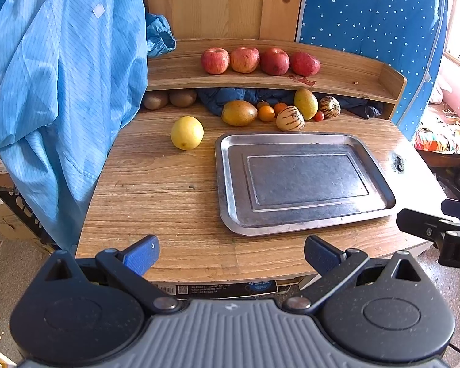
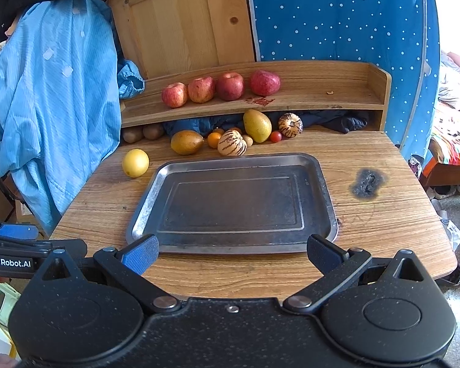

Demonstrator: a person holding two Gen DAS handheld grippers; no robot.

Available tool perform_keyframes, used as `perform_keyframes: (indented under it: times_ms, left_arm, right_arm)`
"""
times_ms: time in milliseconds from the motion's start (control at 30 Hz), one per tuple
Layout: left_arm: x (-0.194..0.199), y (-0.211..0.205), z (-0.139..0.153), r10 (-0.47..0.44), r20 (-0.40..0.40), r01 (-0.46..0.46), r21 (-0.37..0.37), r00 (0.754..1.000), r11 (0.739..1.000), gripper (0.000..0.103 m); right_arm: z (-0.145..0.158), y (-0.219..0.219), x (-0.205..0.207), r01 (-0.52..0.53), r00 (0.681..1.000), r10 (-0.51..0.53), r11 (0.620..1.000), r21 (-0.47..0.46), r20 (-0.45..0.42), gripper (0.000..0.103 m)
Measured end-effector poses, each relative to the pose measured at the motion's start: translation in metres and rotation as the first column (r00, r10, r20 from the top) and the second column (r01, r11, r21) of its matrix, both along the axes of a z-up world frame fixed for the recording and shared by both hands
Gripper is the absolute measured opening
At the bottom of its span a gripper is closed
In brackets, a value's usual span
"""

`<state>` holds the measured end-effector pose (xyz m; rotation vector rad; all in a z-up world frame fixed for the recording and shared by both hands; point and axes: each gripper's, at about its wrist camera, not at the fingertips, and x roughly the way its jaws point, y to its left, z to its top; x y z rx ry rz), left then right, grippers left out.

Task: Organize fruits

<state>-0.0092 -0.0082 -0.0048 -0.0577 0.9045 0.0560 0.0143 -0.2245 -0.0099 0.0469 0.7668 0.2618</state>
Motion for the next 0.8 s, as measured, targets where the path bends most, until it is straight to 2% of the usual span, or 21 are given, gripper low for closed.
perform_keyframes:
  times_ms: [533,800]
  left_arm:
    - [-0.01,-0.008,0.009,0.028,0.016,-0.028,0.013,0.999,1.0,0.103]
    - [-0.015,-0.009,0.009,0.053,0.01,-0.053,-0.002,0.999,0.999,0.103]
  right_arm:
    - [0.007,-0.01,-0.009,-0.025,0.999,0.025,0.999,0.021,0.024,0.103]
    - [0.011,-0.016,-0.017,-0.037,0.998,0.036,0.999,0.021,0.043,0.103]
